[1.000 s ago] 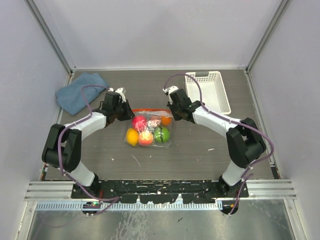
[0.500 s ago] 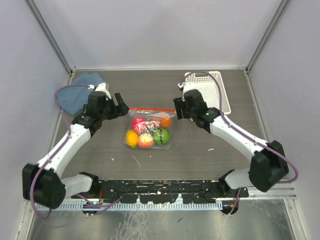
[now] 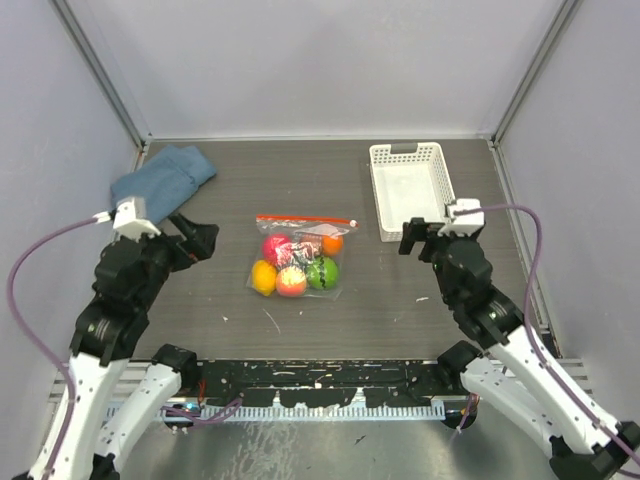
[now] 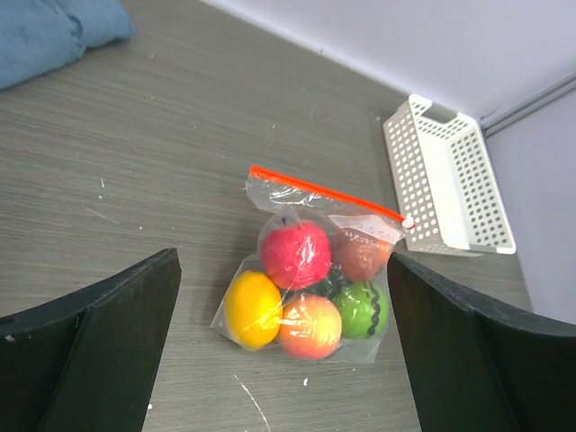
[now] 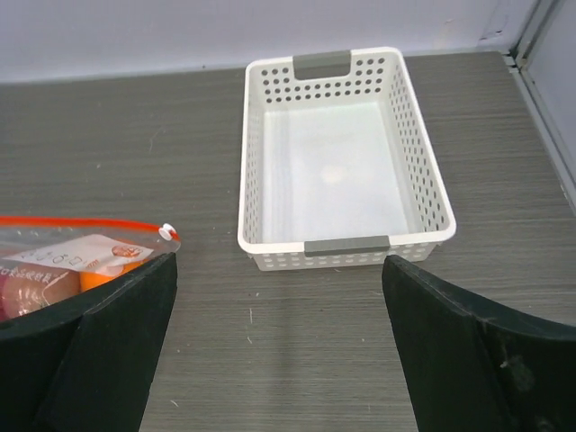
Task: Place the food in the zip-top bag and seal the zipper
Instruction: Reset both arms
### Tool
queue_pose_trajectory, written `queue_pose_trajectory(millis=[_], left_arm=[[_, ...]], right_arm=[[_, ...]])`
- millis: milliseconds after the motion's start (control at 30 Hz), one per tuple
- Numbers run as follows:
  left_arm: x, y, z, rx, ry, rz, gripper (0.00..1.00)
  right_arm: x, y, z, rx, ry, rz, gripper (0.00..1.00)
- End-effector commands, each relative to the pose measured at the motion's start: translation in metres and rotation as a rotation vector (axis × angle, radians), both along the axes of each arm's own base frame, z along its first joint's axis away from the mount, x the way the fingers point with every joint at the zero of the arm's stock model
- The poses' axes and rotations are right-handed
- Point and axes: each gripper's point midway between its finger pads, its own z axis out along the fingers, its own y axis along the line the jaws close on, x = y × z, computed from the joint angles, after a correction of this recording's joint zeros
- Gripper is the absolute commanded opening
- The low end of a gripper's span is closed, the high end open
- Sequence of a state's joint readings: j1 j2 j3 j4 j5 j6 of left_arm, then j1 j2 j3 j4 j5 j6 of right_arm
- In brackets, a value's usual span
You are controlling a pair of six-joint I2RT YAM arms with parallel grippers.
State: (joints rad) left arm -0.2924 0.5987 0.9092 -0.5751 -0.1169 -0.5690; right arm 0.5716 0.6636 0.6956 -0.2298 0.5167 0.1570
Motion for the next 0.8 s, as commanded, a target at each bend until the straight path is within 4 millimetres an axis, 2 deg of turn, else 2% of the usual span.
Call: queue_pose_trajectory(millis=[0,133,233,433,767], left_arm=[[-0.024,0.012,-0.001,-0.018,-0.031,0.031,0.98],[-0.035,0.026,-0.005,-0.024,-0.086,0.089,0.98],[-0.037,0.036,-0.014,-0.023,-0.115,0.141,0.98],[-0.04,0.039,-0.01,-0.049,-0.171,0.152,0.98],[-0.039,0.037,-0.011,-0.029,-0.143,0.138,0.98]], right_arm=[[-0.014,-0.024,0.016,0.13,-0.123,-0.101,1.0],[-0.024,-0.035,0.017,0.215,-0.177,-0.141,1.0],[-0.026,-0.035,0.018,0.235,-0.195,-0.138,1.0],[-0.028,-0.035,0.022,0.244,-0.212,-0.125,1.0],[-0.026,-0.035,0.019,0.225,-0.189,-0.132,1.0]])
